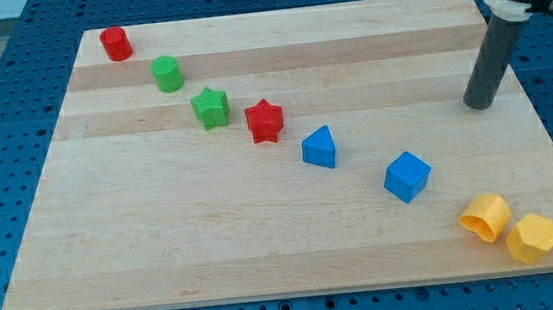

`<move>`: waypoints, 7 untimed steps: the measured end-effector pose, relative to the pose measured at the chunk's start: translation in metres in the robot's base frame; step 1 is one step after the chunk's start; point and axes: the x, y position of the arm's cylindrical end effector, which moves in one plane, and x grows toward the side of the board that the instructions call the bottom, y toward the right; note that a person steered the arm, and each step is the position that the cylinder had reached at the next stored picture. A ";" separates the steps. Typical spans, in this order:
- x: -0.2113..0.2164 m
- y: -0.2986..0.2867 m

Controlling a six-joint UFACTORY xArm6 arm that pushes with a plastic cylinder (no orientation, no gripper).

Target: Point your arm at the red circle

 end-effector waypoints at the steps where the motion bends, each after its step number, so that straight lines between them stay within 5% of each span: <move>1: 0.000 0.001; 3: -0.013 0.001; 5: -0.082 -0.010; 7: -0.136 -0.111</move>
